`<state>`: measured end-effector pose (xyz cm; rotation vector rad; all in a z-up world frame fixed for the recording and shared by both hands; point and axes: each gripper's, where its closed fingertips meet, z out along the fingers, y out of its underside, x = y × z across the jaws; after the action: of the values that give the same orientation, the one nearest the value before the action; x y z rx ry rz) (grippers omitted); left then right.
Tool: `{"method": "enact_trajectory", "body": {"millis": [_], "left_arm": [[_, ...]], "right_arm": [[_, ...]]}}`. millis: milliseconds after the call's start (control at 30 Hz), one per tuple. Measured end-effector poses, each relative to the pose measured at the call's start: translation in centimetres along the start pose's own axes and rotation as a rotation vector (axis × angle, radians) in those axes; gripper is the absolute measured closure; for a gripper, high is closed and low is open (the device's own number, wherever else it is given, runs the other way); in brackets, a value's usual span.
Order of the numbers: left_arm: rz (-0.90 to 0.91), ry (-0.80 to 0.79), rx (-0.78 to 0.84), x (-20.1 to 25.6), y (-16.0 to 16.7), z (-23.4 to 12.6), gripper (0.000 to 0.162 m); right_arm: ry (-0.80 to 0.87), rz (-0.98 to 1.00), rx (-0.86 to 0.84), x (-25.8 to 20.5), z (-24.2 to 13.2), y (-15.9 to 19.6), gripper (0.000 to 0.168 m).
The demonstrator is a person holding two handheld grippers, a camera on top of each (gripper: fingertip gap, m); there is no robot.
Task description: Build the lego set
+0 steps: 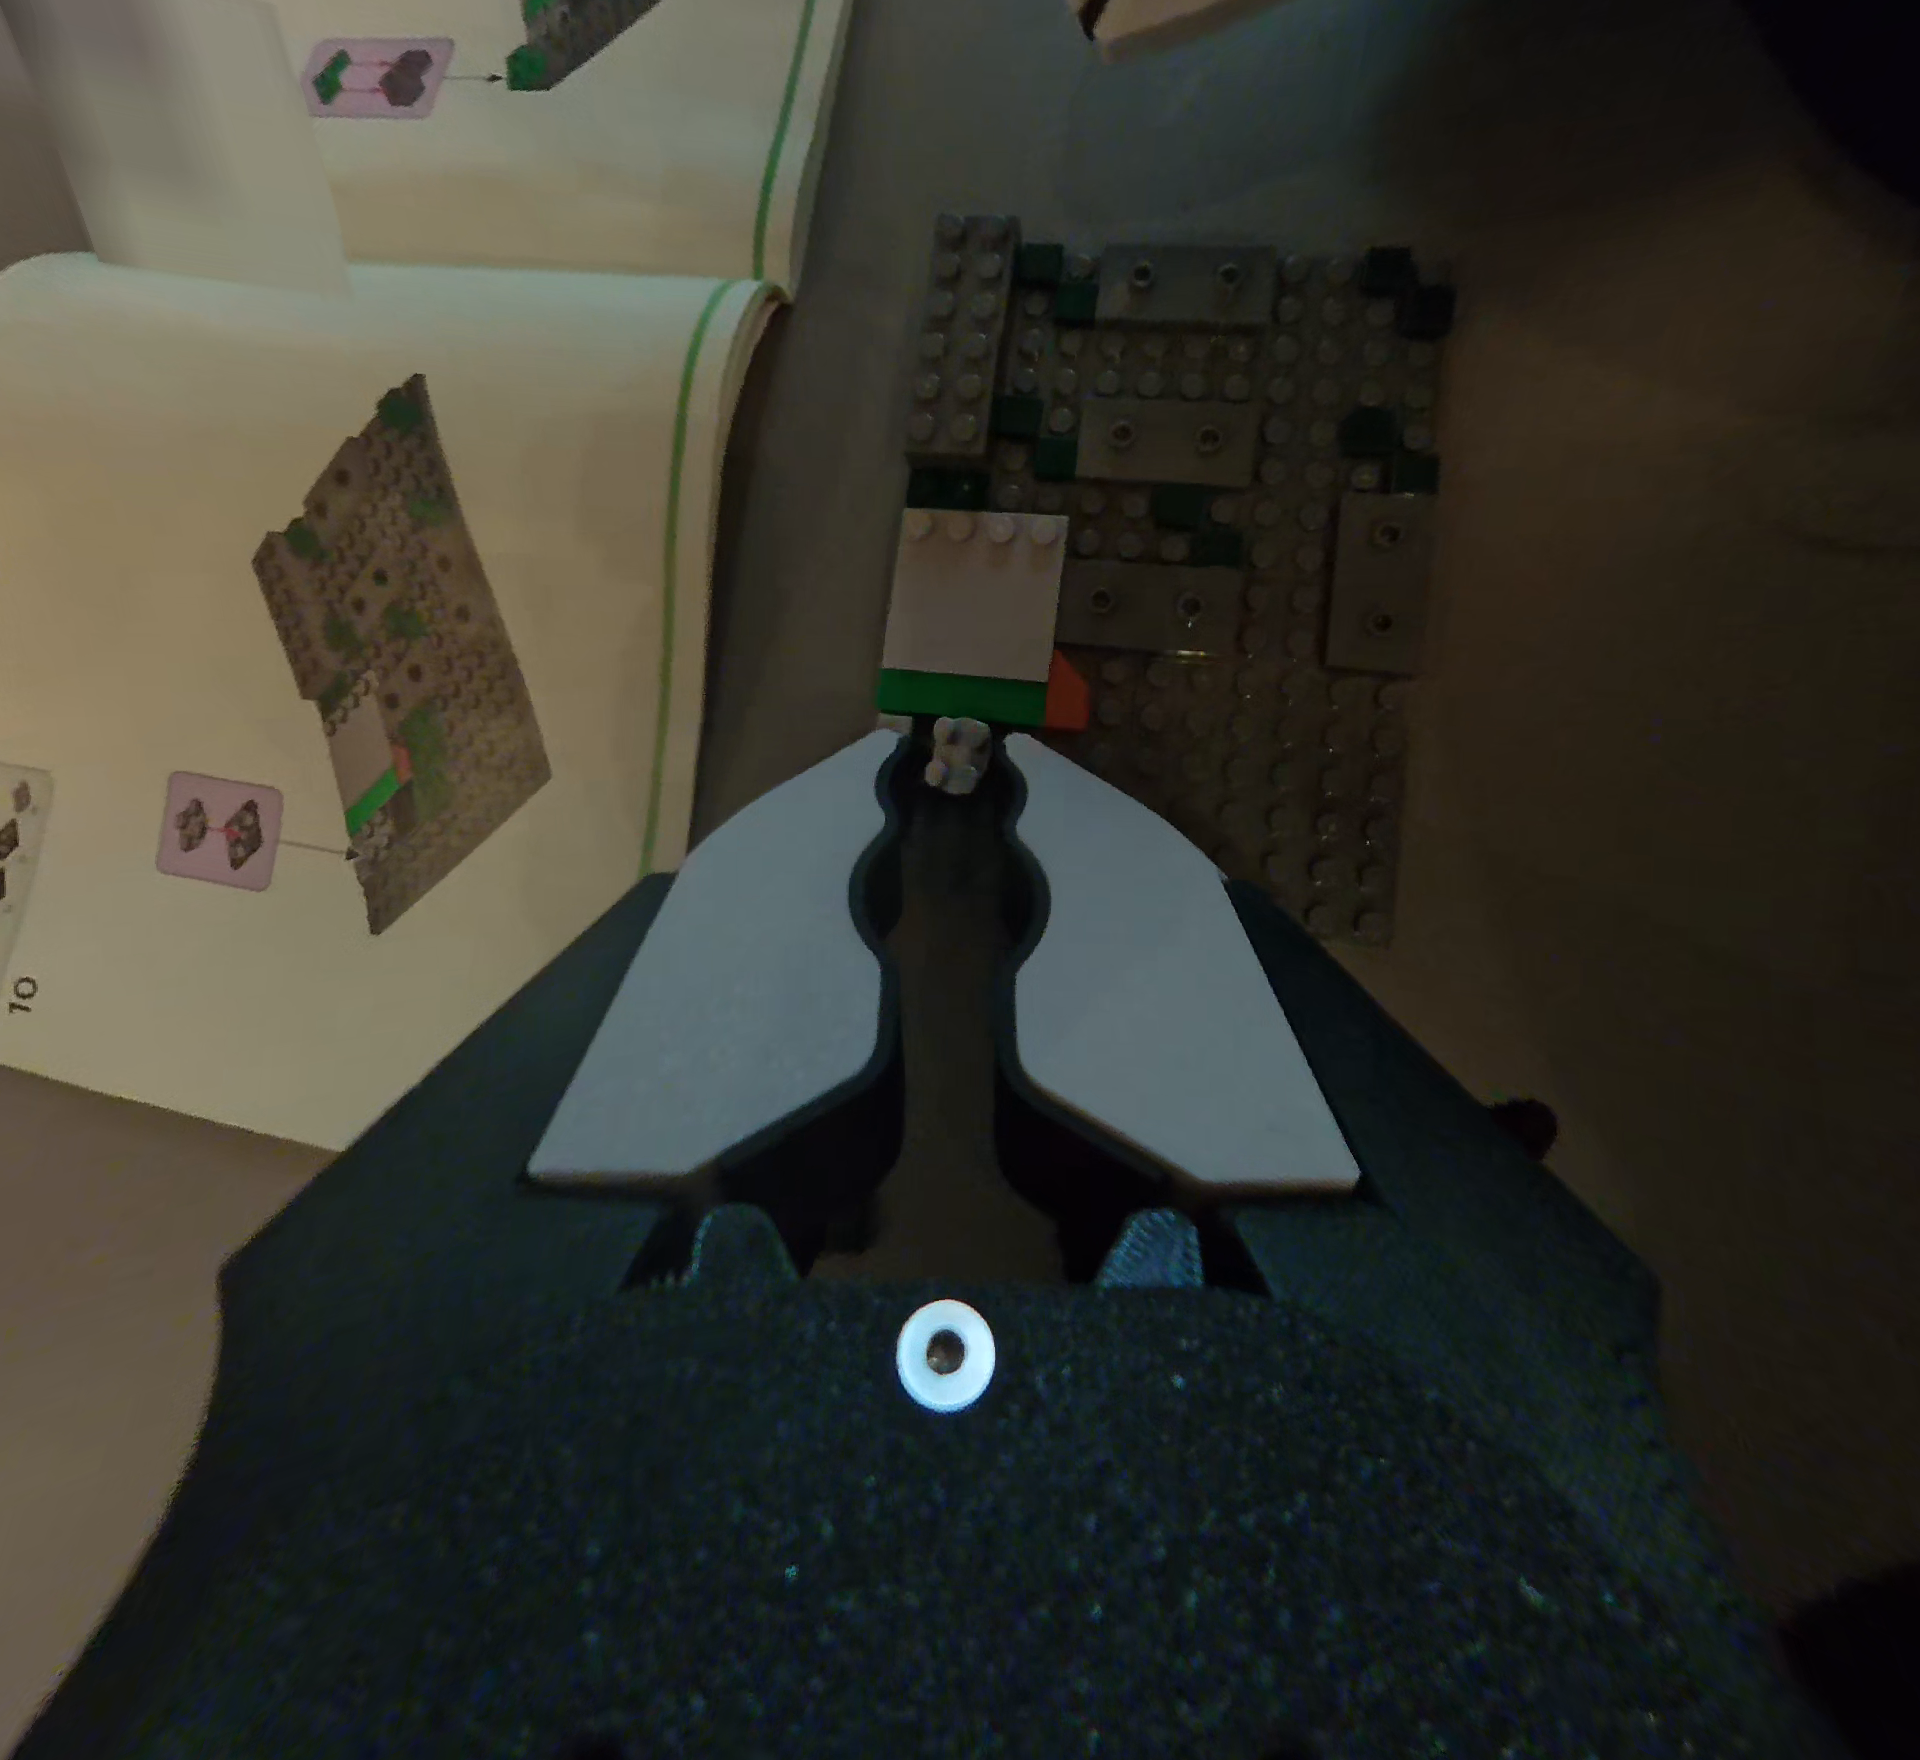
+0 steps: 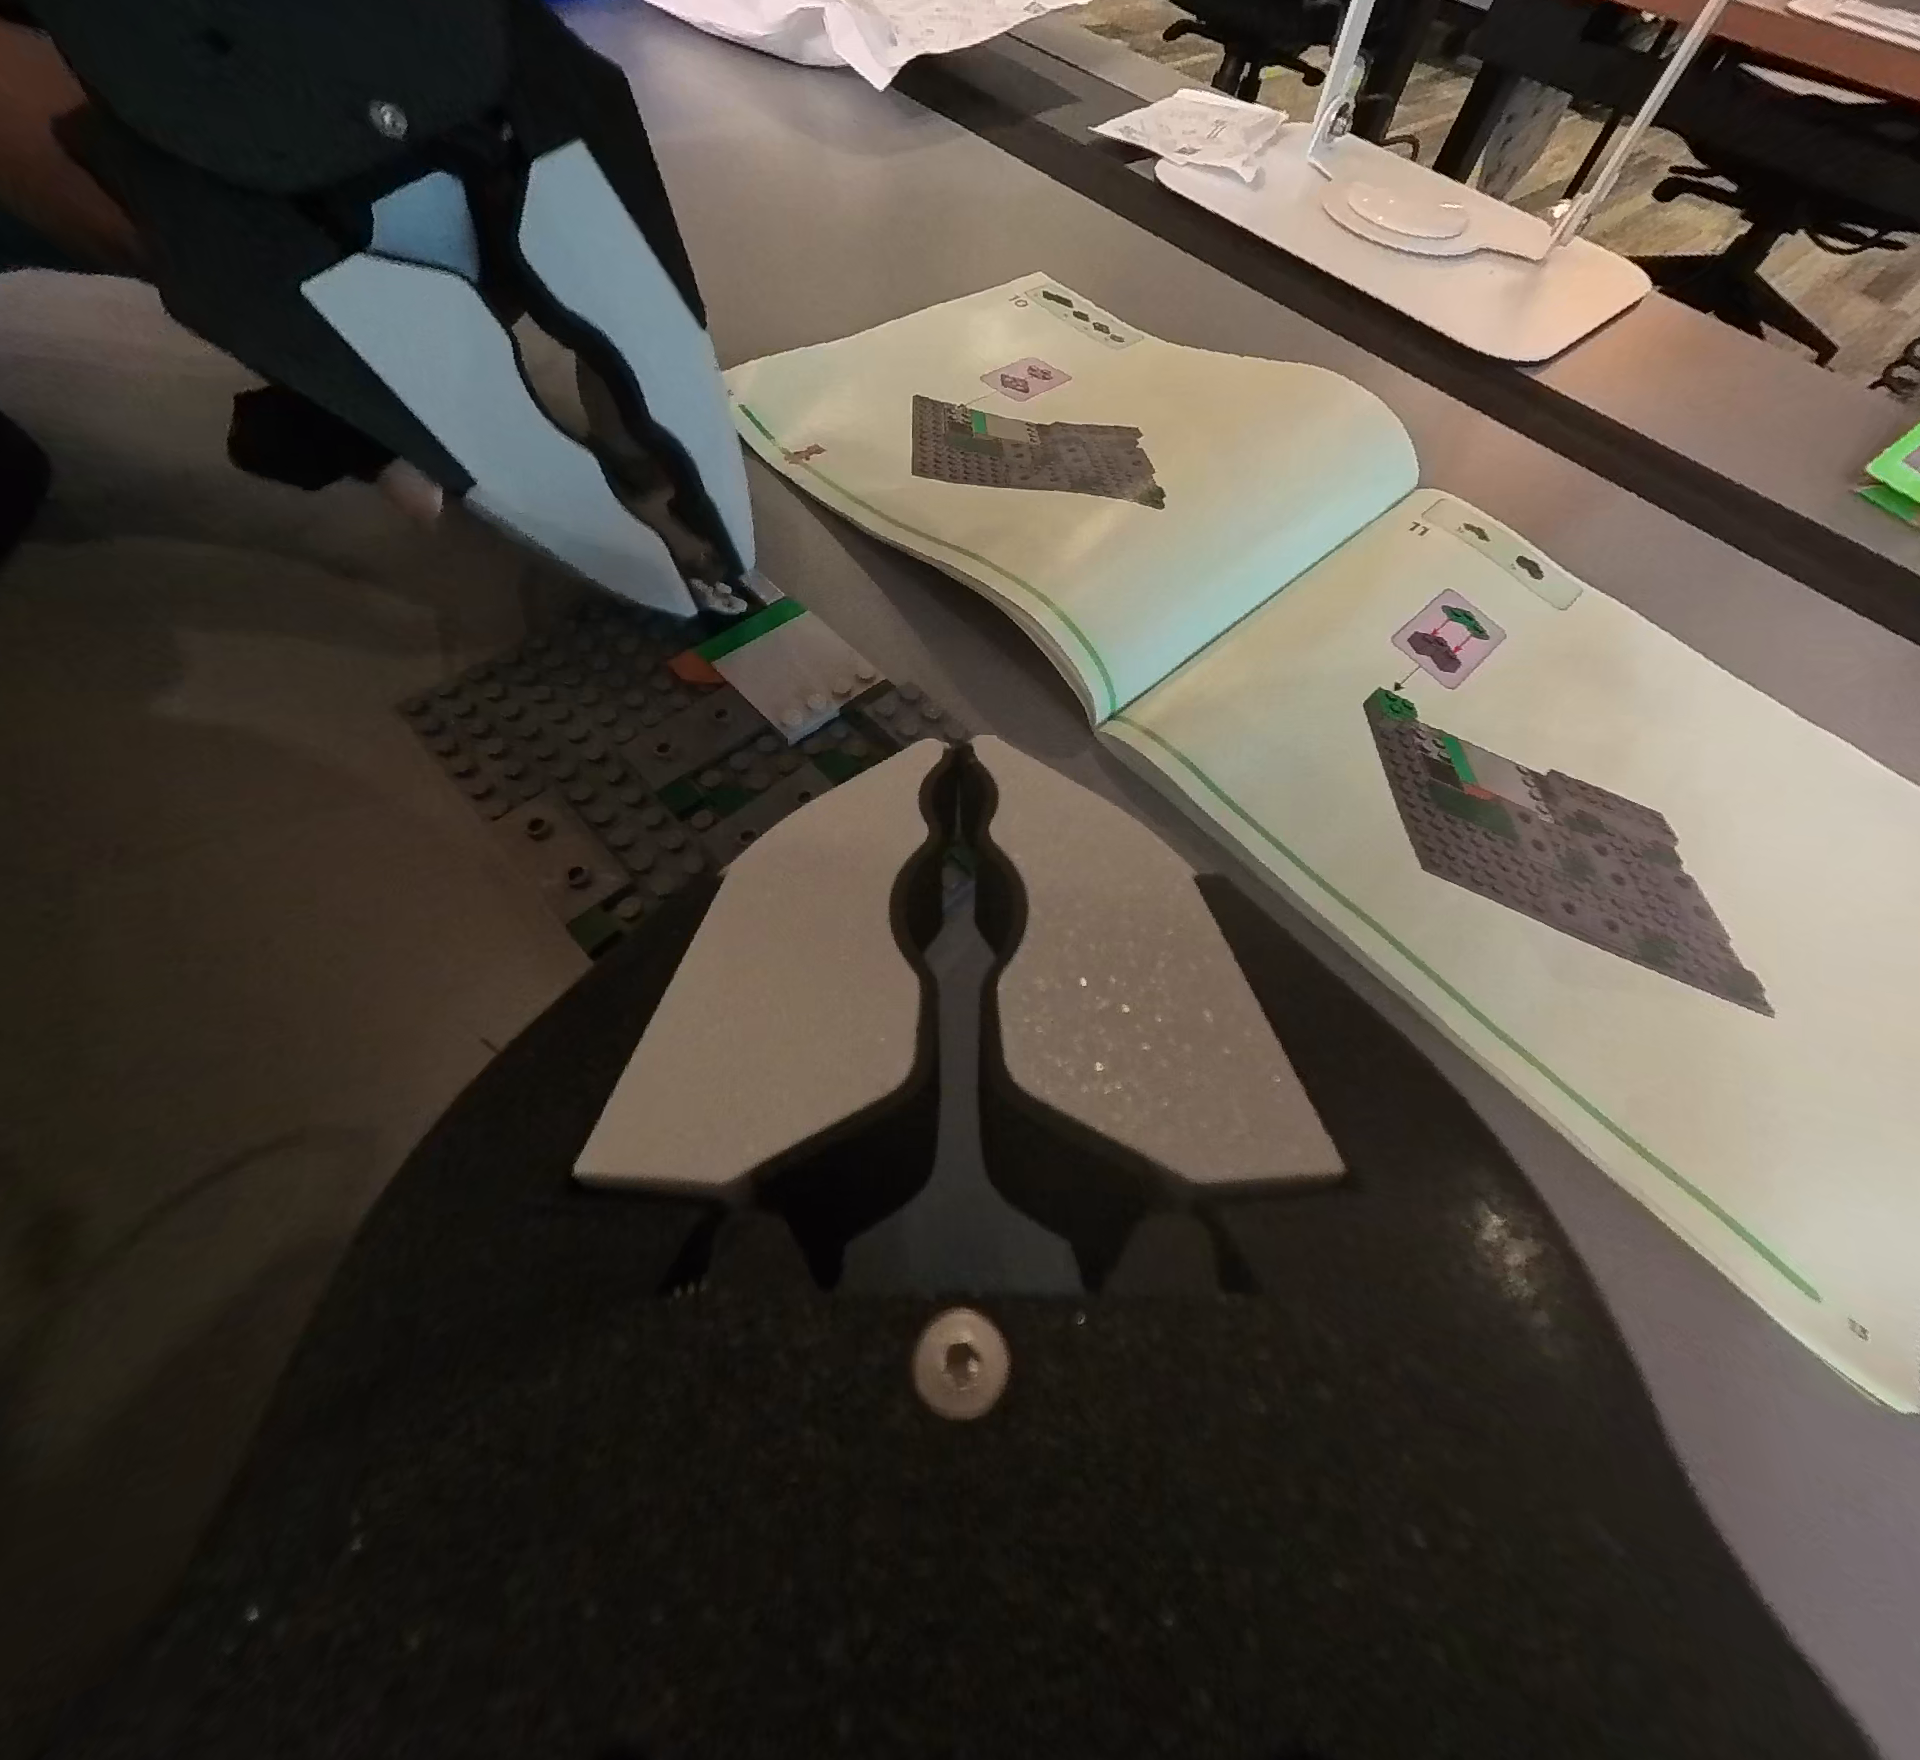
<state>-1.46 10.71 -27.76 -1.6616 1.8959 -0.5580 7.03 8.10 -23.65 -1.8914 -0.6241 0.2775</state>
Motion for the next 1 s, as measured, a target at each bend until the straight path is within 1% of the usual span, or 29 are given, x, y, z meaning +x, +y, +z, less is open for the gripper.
{"method": "enact_trajectory", "body": {"millis": [33,133,333,700,1000], "left_arm": [[-0.014,0.003,0.006,-0.08,0.0,-0.01,0.148],[-0.05,0.017,0.017,-0.13,0.11,0.09,0.147],[-0.065,0.014,0.021,-0.14,0.18,0.25,0.146],[-0.124,0.056,0.061,0.31,-0.06,-0.11,0.143],[-0.14,0.038,0.096,0.28,-0.05,-0.68,0.144]], "right_arm": [[-0.001,-0.001,-0.001,-0.02,0.01,0.0,0.168],[-0.003,-0.002,-0.003,-0.06,0.02,0.04,0.168],[-0.007,0.001,-0.004,-0.08,0.01,0.08,0.168],[-0.01,0.006,-0.003,-0.08,-0.03,0.08,0.168],[-0.007,0.005,-0.01,-0.03,0.11,0.24,0.168]]}}
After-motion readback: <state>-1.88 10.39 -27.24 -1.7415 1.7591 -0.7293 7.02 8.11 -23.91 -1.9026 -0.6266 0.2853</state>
